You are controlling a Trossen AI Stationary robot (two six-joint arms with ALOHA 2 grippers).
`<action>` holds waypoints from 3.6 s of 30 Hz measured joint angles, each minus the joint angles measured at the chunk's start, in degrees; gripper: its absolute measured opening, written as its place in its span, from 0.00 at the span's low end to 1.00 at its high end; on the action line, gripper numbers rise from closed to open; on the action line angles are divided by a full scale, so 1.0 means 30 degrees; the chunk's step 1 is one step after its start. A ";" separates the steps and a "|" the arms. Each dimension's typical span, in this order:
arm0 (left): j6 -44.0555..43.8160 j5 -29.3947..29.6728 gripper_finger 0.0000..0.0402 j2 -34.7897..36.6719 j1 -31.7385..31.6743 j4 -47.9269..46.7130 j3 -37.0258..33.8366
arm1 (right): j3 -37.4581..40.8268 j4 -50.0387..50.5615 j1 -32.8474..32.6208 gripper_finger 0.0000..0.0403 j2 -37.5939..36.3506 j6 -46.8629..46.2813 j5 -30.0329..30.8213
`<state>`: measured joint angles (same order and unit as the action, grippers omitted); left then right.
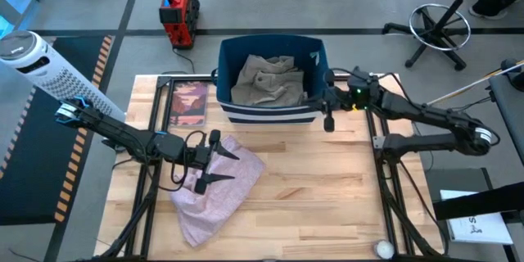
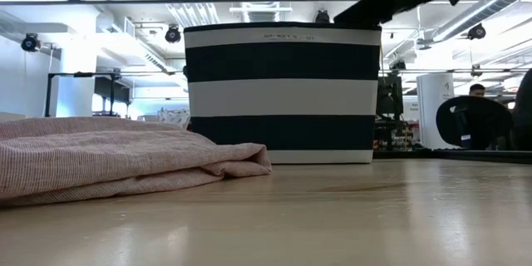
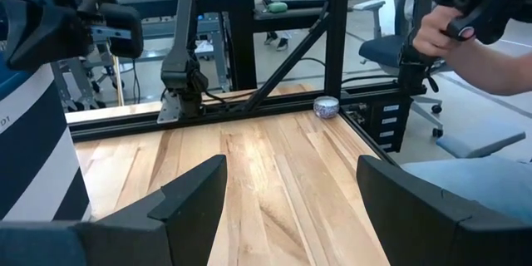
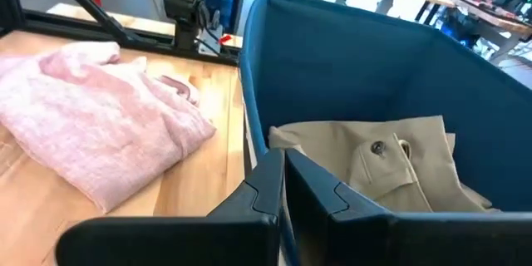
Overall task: Sort clothes
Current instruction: Put the pink long sleeve into the blue laundry bin
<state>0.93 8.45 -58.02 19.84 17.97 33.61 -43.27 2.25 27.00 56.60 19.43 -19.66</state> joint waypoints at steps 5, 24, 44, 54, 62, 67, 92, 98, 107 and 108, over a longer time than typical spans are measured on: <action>0.0007 0.0007 0.64 -0.0124 0.0000 -0.0011 0.0000 | 0.1253 -0.1192 0.0000 0.00 -0.0801 -0.0256 -0.0033; -0.0342 0.0044 0.64 -0.0890 -0.0022 -0.0004 0.0000 | 0.7100 -0.4552 0.0007 0.00 -0.5740 -0.1500 -0.0590; -0.2755 0.0018 0.64 -0.0918 -0.0018 -0.2144 0.0007 | 1.2741 -0.9011 0.0007 0.00 -0.8221 -0.3417 -0.0602; -0.8752 -0.0220 0.64 -0.0918 0.0220 -0.7971 0.0007 | 1.4093 -0.9569 0.0007 0.00 -0.9501 -0.4492 -0.0598; -1.4568 0.0361 0.69 -0.0918 0.0240 -1.3217 0.0007 | 1.4101 -0.9547 0.0007 0.00 -0.9493 -0.4500 -0.0598; -1.6170 0.1389 0.75 -0.0928 0.0238 -1.5006 0.0007 | 1.4101 -0.9500 0.0007 0.00 -0.9493 -0.4636 -0.0600; -1.6372 0.2012 0.70 -0.8893 0.0229 -1.3477 0.0514 | 1.4108 -0.9123 0.0007 0.00 -0.9486 -0.4638 -0.0598; -1.6684 0.2572 0.42 -0.8953 0.0233 -1.3562 0.0796 | 1.4108 -0.9131 0.0007 0.00 -0.9478 -0.4638 -0.0598; -1.5018 0.1983 0.07 -0.8943 0.0226 -1.3537 0.2372 | 1.4108 -0.9123 0.0007 0.00 -0.9478 -0.4835 -0.0598; -1.4737 0.1908 0.08 -0.8894 0.0233 -1.3520 0.2690 | 1.4108 -0.9123 0.0006 0.00 -0.9478 -0.4835 -0.0598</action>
<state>-43.28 14.17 -84.70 20.53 -22.59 41.67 -0.95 -25.12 27.02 28.16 4.93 -21.45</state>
